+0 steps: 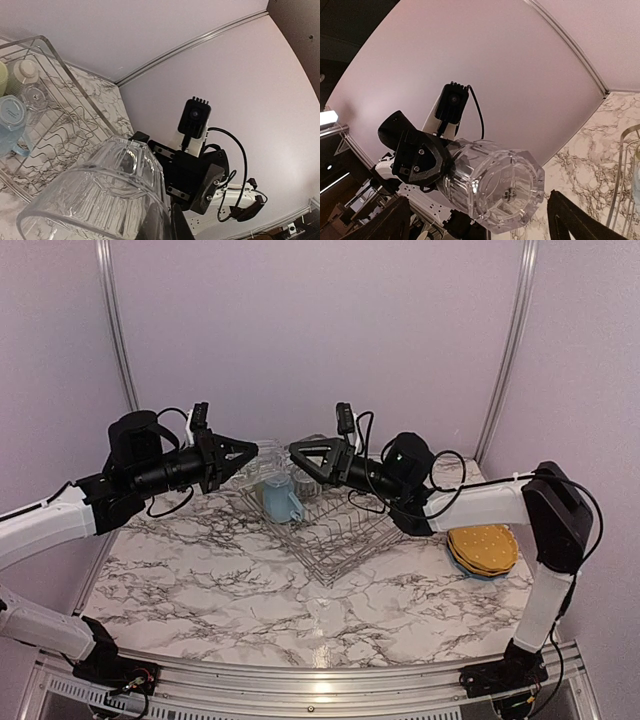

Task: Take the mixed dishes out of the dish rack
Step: Pass from the right arm to the left, then place the cup at the corner of the board.

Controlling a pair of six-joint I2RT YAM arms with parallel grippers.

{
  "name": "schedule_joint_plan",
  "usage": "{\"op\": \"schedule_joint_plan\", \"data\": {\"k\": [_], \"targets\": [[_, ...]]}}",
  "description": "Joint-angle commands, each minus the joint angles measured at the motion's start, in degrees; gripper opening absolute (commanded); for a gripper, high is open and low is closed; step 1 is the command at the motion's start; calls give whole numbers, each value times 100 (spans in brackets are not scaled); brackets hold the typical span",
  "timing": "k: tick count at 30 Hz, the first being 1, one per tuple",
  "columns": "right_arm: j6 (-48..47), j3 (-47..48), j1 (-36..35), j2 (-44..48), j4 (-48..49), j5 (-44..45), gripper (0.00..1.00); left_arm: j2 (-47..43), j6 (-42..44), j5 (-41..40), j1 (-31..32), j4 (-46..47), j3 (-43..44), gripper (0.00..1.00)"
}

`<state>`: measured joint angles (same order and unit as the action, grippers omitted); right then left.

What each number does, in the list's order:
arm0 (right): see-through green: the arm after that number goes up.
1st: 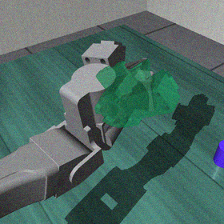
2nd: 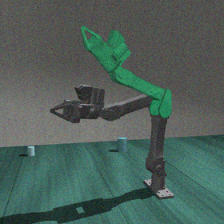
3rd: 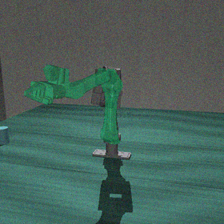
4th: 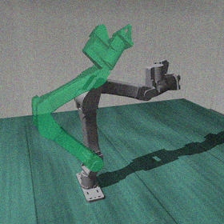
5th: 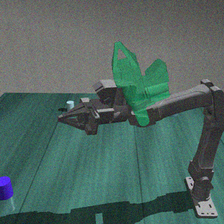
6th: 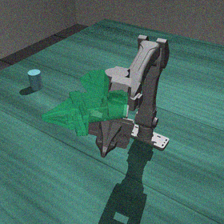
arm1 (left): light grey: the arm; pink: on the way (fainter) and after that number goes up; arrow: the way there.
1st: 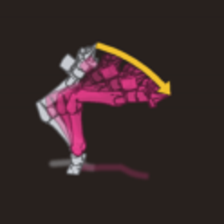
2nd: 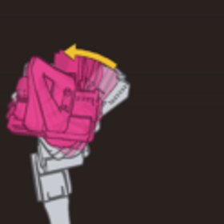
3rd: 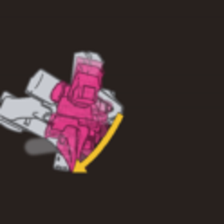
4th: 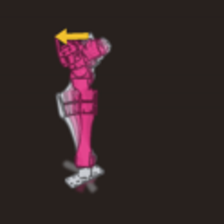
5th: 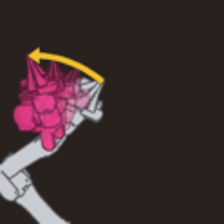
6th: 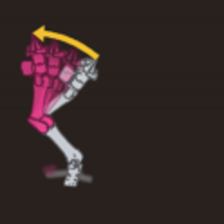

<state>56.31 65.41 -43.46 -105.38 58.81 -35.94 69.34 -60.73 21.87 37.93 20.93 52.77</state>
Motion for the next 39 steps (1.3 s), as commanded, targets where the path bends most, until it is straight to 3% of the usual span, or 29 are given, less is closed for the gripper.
{"op": "schedule_joint_plan", "data": {"k": [1, 9, 14, 21, 28, 34, 39], "targets": [[-702, -32, 86, 382, -757, 490, 95, -349, 1377, -1210, -236, -2903, 663, 0], [-2236, 527, 134, 783, -3652, 1665, 98, -201, 2716, -3950, -337, -6262, 1253, 0], [-2915, 875, 120, 1036, -4786, 2277, 98, 337, 3040, -4665, -418, -7107, 1188, 0], [-3399, 979, 60, 1336, -5451, 2977, 99, 1050, 3497, -4348, -788, -7124, 893, 0], [-3519, 1897, -127, 1002, -7088, 4673, 99, 1675, 3732, -3998, -1057, -6565, 801, 0], [-3441, 1708, -113, 1352, -7237, 5728, 98, 1971, 3740, -3944, -1259, -6215, 639, 0], [-4127, 1159, -118, 1945, -6594, 5424, 98, 2218, 3702, -3779, -1359, -6137, 520, 0]]}}
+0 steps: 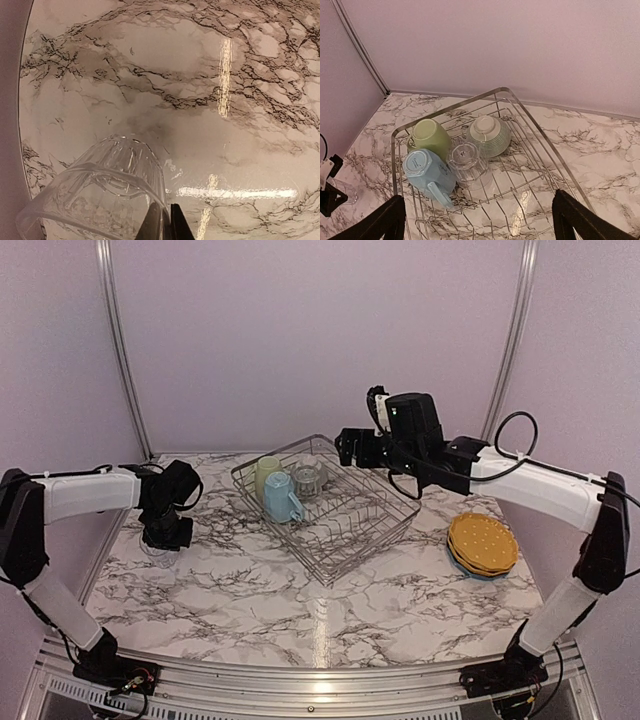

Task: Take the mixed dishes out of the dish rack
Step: Place the cup at the corner of the board, then grab the cup from the dish rack.

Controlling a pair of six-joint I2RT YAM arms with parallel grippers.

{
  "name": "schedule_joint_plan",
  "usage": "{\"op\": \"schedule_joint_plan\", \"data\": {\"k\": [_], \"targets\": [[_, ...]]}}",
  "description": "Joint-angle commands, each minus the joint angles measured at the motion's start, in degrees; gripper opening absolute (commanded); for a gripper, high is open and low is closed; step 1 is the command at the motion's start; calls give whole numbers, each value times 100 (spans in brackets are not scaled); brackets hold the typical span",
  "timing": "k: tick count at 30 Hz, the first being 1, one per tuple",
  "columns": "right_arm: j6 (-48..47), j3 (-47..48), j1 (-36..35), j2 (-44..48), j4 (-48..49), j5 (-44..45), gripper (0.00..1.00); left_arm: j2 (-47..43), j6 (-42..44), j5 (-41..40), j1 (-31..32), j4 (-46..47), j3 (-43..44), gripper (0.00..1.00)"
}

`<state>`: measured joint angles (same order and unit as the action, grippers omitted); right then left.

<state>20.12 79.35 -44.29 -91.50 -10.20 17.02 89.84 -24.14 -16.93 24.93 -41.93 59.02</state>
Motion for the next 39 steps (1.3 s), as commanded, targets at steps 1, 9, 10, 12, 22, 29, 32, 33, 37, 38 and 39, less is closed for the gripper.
{"op": "schedule_joint_plan", "data": {"k": [1, 9, 10, 12, 22, 29, 32, 33, 37, 38, 39], "targets": [[-540, -367, -30, 653, 445, 70, 99, 181, 41, 93, -63, 154, -116, 0], [-695, -479, -38, 628, 721, -508, 98, 187, 65, -72, -93, 139, -170, 16], [-698, -425, -34, 574, 684, -589, 98, 177, 75, -85, -93, 131, -172, 23], [-671, -301, -32, 446, 538, -664, 98, 121, 84, -128, -94, 116, -172, 34], [-852, 824, -36, -510, -843, -1168, 99, -706, 243, -895, -108, -80, 152, 69], [-1050, 1854, -40, -1260, -1804, -1372, 98, -1457, 328, -239, -96, -11, 909, 92], [-1093, 2236, -36, -1540, -1975, -1212, 98, -1764, 353, 435, -96, 282, 1348, 99], [-1062, 2366, -38, -1636, -2049, -1038, 98, -1868, 330, 665, -91, 478, 1489, 99], [-1165, 2885, -23, -2073, -2260, -539, 98, -2194, 201, 1421, -85, 1435, 1785, 99], [-1202, 2979, -8, -2168, -2273, -453, 99, -2293, 172, 1564, -77, 1746, 1777, 99], [-1204, 3071, 36, -2266, -2282, -396, 98, -2395, 156, 1650, -78, 2055, 1717, 99]]}}
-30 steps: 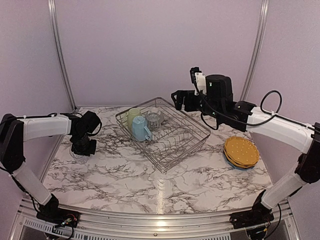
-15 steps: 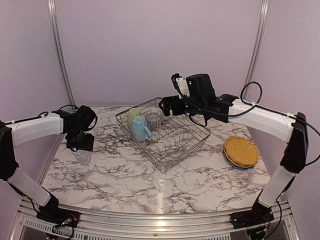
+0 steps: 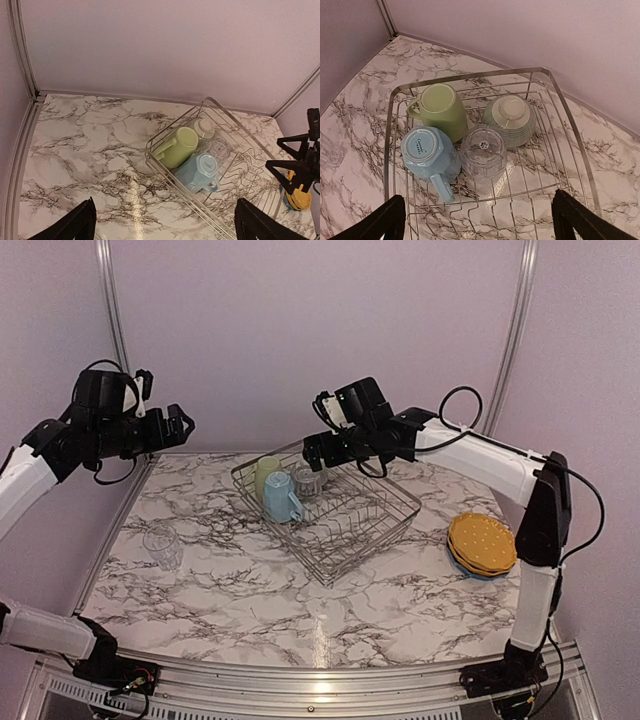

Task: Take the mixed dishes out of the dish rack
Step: Grab the cup from the dish rack.

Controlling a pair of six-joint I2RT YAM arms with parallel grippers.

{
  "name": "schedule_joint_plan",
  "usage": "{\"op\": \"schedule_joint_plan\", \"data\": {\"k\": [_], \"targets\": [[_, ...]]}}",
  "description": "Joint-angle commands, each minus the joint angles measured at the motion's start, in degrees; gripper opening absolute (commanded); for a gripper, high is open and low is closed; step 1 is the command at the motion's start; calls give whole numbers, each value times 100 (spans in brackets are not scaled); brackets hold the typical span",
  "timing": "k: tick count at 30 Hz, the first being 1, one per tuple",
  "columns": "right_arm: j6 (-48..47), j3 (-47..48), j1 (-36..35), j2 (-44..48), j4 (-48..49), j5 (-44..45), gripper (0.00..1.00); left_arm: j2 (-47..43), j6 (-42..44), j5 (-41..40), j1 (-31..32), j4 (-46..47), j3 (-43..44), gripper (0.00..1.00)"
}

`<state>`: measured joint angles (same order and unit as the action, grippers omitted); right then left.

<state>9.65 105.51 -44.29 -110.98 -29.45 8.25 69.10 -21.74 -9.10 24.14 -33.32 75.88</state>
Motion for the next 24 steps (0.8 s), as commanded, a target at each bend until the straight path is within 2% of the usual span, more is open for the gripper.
{"op": "schedule_joint_plan", "data": {"k": [1, 4, 9, 13, 18, 24], "targets": [[-138, 543, 100, -446, -358, 462, 98, -403, -104, 965, 3, 1501, -34, 99], [-59, 658, 275, -661, -208, 80, 99, -572, -101, 1248, 3, 2165, -174, 99], [-62, 748, 320, -1079, 165, 5, 98, -680, 2, 1326, 2, 2557, -610, 99], [-22, 1059, 343, -1494, 115, -65, 97, -739, 132, 1366, 6, 2709, -1023, 99], [140, 1268, 342, -1807, 183, -231, 90, -905, 100, 1440, 4, 2890, -1383, 99], [162, 1534, 349, -2169, 154, 62, 86, -991, 162, 1316, 9, 2902, -1518, 99]]}}
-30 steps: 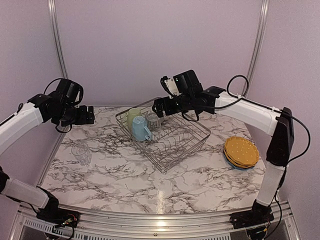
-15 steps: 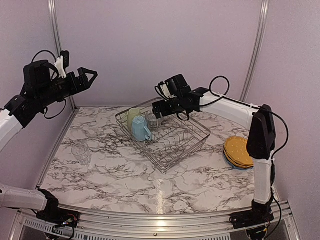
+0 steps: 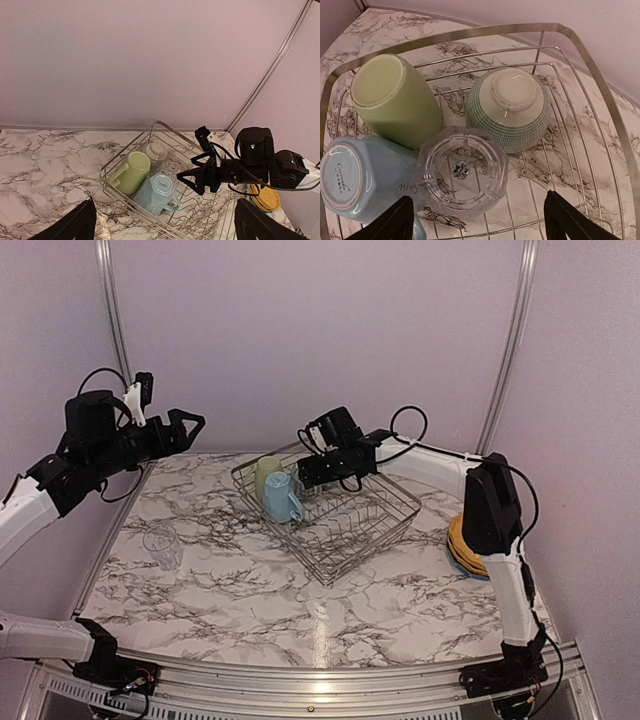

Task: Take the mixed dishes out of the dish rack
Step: Grab the cup from the dish rack.

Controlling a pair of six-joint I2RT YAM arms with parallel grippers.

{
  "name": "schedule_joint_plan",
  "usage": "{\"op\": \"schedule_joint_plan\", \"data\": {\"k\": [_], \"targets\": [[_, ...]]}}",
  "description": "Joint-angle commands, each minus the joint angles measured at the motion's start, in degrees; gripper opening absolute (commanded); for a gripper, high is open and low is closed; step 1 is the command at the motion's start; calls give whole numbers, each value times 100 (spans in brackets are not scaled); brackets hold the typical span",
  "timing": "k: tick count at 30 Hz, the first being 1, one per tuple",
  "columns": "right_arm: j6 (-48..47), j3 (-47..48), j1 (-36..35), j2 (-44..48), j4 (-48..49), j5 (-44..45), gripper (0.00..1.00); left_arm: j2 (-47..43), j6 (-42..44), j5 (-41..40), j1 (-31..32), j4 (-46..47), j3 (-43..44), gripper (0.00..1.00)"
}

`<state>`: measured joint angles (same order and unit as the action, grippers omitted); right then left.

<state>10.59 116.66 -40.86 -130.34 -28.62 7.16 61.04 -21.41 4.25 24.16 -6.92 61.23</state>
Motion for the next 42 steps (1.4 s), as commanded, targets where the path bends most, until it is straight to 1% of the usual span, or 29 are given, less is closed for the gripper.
{"op": "schedule_joint_plan", "data": {"k": [1, 4, 15, 23, 27, 33, 35, 42], "targets": [[47, 506, 14, -301, 35, 143, 86, -188, 136, -2, 6, 266, -63, 99], [31, 727, 10, -470, -40, 17, 86, -181, 122, 64, 2, 296, -85, 99], [71, 923, 25, -841, 198, -107, 87, -84, 126, 76, 1, 301, -102, 99], [105, 1113, 113, -1089, 287, -234, 85, -13, 132, 68, 4, 280, -102, 99], [110, 1275, 140, -1191, 260, -378, 79, 30, 135, 85, 1, 270, -94, 99], [92, 1377, 144, -1021, 205, -405, 59, 91, 146, 58, 1, 254, -94, 99], [80, 1360, 140, -868, 195, -386, 57, 121, 154, 62, 0, 252, -94, 99], [16, 1091, 126, -186, 317, -224, 56, 323, 80, -64, 1, 125, -16, 99]]}}
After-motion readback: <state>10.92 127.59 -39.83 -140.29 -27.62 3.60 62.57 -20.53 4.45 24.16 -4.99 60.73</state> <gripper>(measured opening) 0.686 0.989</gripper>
